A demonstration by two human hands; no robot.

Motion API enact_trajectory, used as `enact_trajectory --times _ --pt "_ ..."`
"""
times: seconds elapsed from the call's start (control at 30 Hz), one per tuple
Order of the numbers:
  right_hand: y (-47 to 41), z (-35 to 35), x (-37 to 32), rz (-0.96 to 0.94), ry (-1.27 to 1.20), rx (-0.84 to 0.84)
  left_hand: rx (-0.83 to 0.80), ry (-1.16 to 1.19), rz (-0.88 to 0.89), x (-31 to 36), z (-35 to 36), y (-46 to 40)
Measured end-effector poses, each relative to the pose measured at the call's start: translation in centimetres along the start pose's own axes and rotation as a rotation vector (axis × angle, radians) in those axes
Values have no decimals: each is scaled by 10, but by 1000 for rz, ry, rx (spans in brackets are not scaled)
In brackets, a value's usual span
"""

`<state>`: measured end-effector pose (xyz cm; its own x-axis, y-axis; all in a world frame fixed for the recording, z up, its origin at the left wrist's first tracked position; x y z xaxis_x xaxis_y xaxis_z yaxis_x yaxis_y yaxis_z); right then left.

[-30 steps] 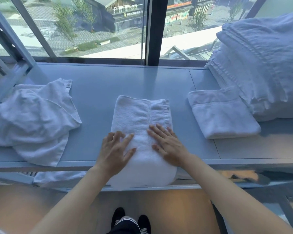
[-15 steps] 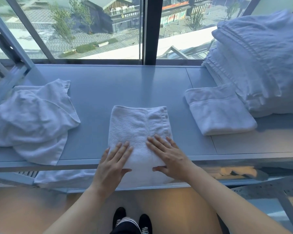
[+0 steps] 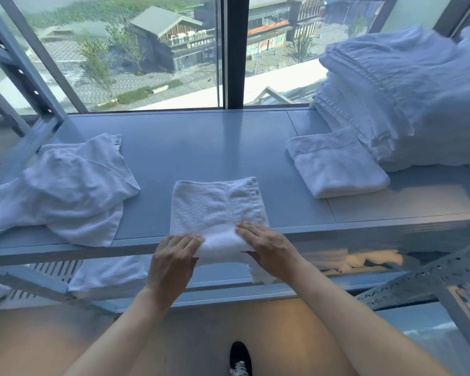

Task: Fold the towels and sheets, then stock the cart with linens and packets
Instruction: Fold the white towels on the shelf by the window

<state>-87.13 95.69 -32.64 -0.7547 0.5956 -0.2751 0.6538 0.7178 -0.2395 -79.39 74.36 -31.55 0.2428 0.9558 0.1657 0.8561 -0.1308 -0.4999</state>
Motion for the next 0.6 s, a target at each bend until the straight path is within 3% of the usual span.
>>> enact_trajectory --times 0.13,0.37,0.6 --pt "11 -7 -60 -26 -23 59 0 48 -114 -7 -46 49" --pt "28 9 -171 -65 -80 -9 37 74 -254 -30 -132 141" --pt "45 -2 -214 -31 -68 -8 17 137 -330 -30 -166 171"
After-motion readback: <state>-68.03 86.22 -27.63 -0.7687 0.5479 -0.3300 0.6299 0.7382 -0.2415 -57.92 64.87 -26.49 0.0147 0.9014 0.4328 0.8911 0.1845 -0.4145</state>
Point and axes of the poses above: each hand's wrist, its own y-axis away from the middle knuckle, its own z-axis out of the palm, x = y × z, the point moved 6 cm from there along -y, towards the middle knuckle, and after that the axes turned 4 degrees about x, right-handed, at the moved point
